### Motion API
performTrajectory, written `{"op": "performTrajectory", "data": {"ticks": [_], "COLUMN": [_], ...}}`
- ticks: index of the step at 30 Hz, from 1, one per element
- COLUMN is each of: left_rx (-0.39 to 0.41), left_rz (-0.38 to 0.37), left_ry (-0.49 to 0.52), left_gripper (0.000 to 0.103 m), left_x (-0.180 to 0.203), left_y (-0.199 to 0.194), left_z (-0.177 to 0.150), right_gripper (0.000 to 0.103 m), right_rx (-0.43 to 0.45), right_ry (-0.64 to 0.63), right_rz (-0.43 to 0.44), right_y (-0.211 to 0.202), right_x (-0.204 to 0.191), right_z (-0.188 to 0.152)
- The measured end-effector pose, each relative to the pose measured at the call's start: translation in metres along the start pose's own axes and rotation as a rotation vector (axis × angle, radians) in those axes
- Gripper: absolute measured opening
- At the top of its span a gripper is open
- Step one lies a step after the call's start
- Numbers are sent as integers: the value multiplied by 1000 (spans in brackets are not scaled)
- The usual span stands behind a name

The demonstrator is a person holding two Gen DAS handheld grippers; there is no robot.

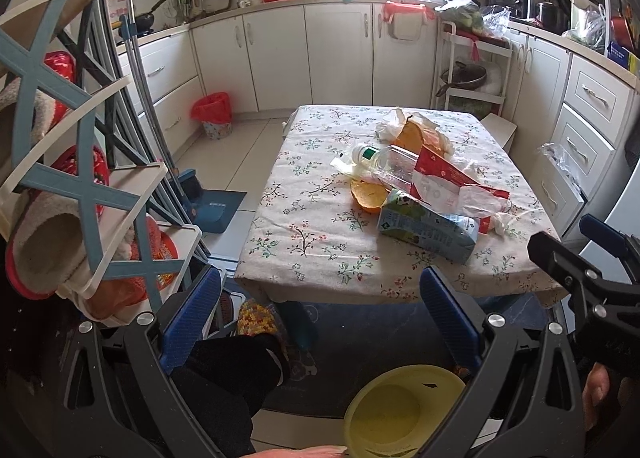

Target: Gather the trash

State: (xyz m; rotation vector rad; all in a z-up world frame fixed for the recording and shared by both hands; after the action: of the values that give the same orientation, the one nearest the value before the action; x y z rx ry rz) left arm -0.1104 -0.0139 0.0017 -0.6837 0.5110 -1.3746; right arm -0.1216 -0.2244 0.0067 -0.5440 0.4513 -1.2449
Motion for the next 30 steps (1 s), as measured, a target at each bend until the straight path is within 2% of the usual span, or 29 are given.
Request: {"op": "performTrajectory", "data": {"ticks": [19,28,30], "left_rx": [-55,-87,-95], "left_rz": [10,-19,-30], "left_ry": [17,11,11], "left_gripper": [96,96,96], "left_x": [10,15,16], "left_y": [55,85,90], "left_z": [12,19,20], "right_gripper": [97,97,97], "right_rx": [-6,-114,-172], "right_ry": [-123,-200,-230], "right_rz": [-1,12,23], "right_y": [69,123,136], "right_x": [26,45,47], "right_z": [40,47,45]}}
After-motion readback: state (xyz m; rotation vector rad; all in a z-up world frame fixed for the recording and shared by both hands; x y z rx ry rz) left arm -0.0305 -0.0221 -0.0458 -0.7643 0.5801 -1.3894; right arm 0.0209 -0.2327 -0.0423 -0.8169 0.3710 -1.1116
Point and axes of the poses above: each gripper's, at about its wrist camera, not at the fingertips, and y roughly the way its jaws point, x to its right, z to its top, the point moved 3 cm from there along y, roughly the way its jaws point, and after that the axes turned 10 degrees about -y, right-handed, at the moved point
